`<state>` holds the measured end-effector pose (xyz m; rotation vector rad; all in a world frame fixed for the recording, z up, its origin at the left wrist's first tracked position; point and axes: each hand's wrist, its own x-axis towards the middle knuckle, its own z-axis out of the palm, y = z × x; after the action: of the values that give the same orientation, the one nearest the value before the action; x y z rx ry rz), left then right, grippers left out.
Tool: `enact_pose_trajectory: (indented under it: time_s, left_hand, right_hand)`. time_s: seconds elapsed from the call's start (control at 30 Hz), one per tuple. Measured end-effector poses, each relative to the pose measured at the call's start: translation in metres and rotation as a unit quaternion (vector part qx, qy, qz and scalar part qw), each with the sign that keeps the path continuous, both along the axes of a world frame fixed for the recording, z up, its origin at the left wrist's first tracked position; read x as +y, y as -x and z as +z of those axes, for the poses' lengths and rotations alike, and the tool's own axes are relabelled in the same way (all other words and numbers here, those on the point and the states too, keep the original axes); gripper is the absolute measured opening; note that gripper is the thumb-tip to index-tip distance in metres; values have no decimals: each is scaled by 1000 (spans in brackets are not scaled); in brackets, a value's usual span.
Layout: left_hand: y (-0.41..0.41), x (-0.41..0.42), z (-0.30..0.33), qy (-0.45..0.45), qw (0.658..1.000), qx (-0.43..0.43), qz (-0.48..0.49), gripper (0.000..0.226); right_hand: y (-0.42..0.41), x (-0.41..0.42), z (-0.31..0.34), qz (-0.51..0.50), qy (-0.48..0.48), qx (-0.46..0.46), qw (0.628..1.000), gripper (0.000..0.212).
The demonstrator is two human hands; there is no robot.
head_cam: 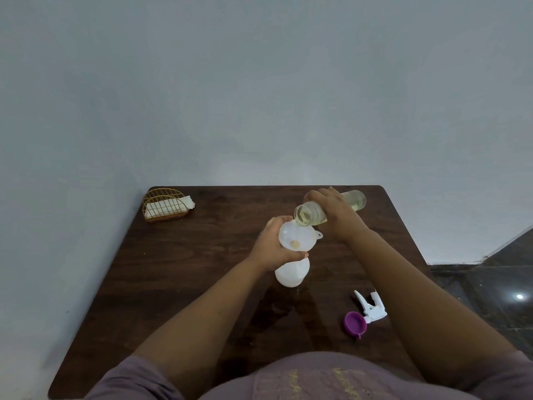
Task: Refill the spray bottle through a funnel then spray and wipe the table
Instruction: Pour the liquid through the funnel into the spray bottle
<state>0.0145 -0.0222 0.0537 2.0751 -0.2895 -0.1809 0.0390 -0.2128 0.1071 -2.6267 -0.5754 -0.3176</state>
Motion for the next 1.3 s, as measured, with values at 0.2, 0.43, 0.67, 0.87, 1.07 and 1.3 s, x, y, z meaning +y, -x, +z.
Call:
enact_pose_trajectory:
  time_s: [0.2,0.43,0.67,0.87,1.07,1.3]
  left_hand:
    - [1,0,2,4,1000,-2,-1,80]
    - [2,-1,1,0,1000,1,3,81]
    - [5,3,5,10,1000,8,0,79]
    - [5,1,5,7,1000,11,2,79]
    - [4,1,3,-2,1000,7,1,81]
    - [4,1,1,-3,1000,9,3,81]
  right_hand:
    - [1,0,0,-4,12,-1,1000,45]
    - [0,0,-2,-7,19,-14,1000,44]
    - [1,3,0,-8,25,-32,999,41]
    - [1,2,1,-7,21,-37,999,40]
    - [2,2,2,-8,13,-32,999,37]
    - [1,2,3,-6,19,-44,999,37]
